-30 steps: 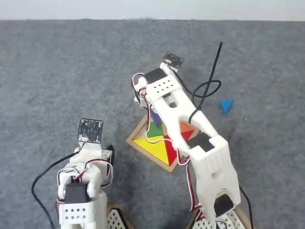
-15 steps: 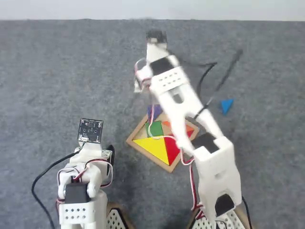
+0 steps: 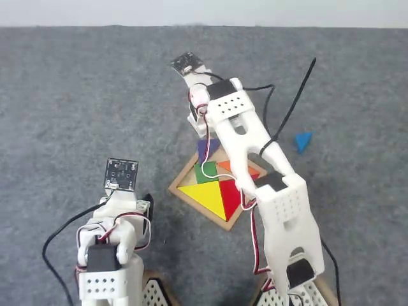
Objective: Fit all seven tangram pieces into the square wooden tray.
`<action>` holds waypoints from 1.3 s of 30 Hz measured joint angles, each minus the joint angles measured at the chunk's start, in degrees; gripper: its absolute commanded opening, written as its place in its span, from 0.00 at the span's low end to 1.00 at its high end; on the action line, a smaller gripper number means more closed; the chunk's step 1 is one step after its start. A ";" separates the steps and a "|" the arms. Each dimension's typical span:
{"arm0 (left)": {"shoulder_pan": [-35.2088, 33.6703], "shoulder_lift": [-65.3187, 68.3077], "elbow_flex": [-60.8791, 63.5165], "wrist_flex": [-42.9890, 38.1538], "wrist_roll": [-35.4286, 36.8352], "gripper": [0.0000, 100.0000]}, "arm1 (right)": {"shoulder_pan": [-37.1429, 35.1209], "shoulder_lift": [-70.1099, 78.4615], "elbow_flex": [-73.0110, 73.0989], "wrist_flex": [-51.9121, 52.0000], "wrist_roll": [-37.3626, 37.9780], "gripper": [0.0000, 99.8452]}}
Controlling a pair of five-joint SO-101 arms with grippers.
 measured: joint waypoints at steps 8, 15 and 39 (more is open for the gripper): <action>-0.18 0.00 0.00 0.00 0.00 0.15 | 2.46 4.31 -0.09 1.05 0.35 0.01; -0.09 0.00 0.00 0.00 0.00 0.15 | 5.36 4.40 -0.09 4.75 0.35 0.01; -0.09 0.00 0.00 0.00 0.00 0.15 | 3.34 0.70 -0.09 4.57 -0.97 0.01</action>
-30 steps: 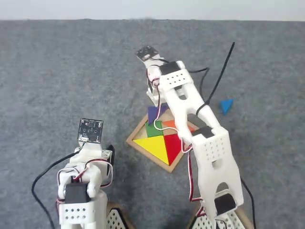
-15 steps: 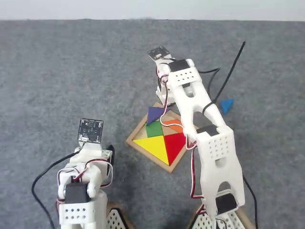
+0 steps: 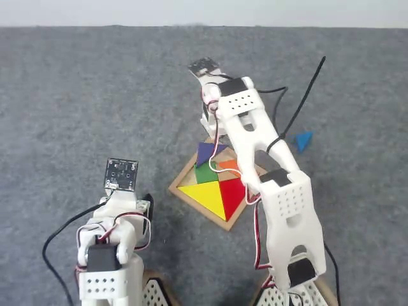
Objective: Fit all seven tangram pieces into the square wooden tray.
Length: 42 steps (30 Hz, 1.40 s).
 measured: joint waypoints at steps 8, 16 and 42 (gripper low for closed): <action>0.00 0.00 0.00 0.00 0.00 0.15 | -1.76 -2.02 3.08 0.00 0.00 0.01; 0.00 0.00 0.00 0.00 0.00 0.15 | -1.93 -6.24 12.75 -4.48 0.00 0.01; 0.00 0.00 0.00 0.00 0.00 0.15 | -13.71 -17.32 28.22 -19.34 0.53 0.01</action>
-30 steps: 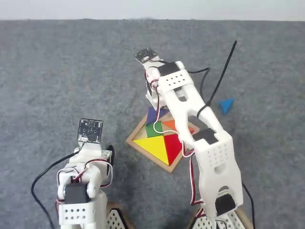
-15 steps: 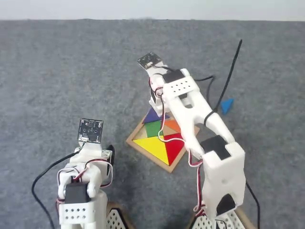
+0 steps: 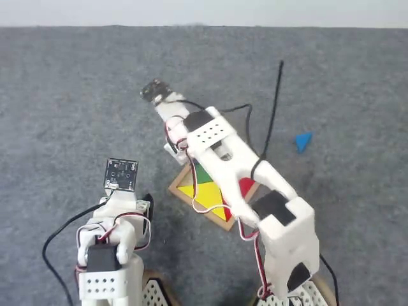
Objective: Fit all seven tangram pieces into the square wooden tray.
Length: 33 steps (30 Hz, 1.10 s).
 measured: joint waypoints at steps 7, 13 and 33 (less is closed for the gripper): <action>0.00 0.00 0.00 0.00 0.00 0.15 | 2.20 1.23 0.00 1.23 0.09 0.01; -0.09 0.00 0.00 0.00 0.00 0.15 | 6.15 1.23 0.70 1.41 0.00 0.01; 0.09 0.00 0.00 0.00 0.00 0.15 | 13.98 -13.89 1.32 13.71 2.02 0.01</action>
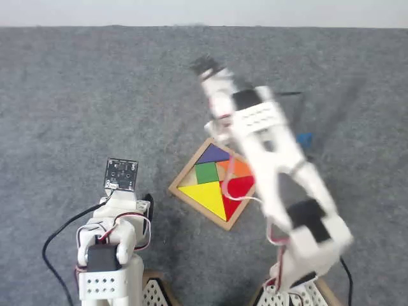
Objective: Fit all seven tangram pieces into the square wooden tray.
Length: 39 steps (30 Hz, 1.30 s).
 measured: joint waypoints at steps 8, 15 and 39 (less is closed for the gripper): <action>-0.09 0.00 0.00 0.00 0.00 0.15 | 23.74 -11.60 12.92 3.69 13.54 0.01; -0.09 0.00 0.00 0.00 0.00 0.15 | 29.45 -6.59 14.59 -1.58 12.75 0.15; -0.09 0.00 0.00 0.00 0.00 0.15 | 28.92 43.69 -45.27 18.64 -43.69 0.17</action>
